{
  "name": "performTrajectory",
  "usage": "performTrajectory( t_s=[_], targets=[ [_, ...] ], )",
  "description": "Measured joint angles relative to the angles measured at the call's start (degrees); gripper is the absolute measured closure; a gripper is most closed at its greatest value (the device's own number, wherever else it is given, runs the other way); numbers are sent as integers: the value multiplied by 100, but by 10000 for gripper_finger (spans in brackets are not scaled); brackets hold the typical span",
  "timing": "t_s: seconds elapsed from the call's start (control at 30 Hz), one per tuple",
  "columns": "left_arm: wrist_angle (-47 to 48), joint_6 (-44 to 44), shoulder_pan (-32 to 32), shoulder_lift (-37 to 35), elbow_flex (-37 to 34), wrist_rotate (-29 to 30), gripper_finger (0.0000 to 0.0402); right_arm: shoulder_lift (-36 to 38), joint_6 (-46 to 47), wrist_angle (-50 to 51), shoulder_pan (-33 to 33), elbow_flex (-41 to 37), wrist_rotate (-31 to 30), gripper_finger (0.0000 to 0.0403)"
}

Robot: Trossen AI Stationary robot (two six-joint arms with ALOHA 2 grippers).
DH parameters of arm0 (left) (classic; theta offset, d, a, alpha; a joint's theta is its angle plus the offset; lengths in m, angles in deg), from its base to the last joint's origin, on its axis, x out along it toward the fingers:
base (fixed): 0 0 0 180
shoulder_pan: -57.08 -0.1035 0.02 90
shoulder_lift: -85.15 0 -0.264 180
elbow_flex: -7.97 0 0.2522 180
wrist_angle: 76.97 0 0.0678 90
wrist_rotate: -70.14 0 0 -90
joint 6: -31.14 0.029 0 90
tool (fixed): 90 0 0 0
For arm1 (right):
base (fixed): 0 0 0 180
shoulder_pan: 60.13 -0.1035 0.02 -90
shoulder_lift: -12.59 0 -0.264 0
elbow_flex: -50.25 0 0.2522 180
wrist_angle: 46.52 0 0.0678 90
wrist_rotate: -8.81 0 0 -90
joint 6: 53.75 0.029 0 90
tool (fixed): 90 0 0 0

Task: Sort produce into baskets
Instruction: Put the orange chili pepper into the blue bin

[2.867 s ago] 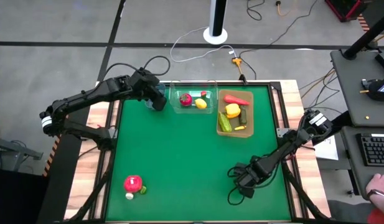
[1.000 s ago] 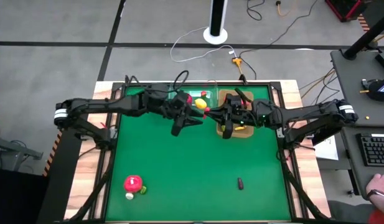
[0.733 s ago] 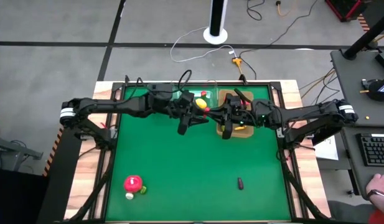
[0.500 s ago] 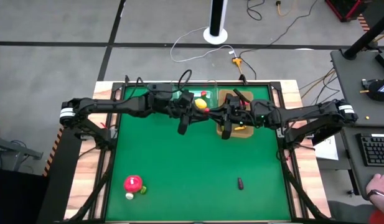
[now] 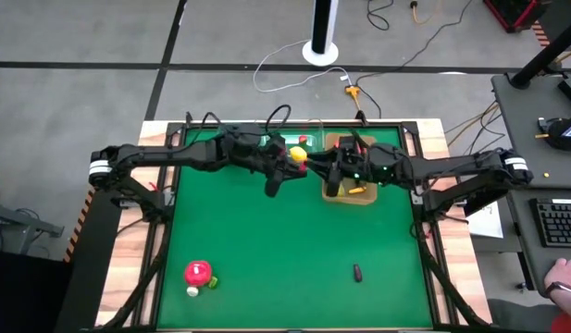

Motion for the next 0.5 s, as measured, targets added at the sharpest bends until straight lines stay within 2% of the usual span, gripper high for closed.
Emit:
performTrajectory(
  t_s=[0.1,0.3,0.37,0.43,0.5],
  targets=[
    [1037,-253,-253,-94,0,82,397,7,565,438,139,2,-297,244],
    [3324,-517,-1121,-465,0,804,397,6,1673,1999,446,64,-393,220],
    [4008,-618,-1463,-599,0,1226,397,6,1840,2323,484,79,-392,215],
    [4624,-621,-1885,-663,0,1891,397,6,1881,2433,489,80,-387,211],
    [5038,-359,-2372,-644,0,2368,397,6,1885,2406,489,81,-323,209]
  ],
)
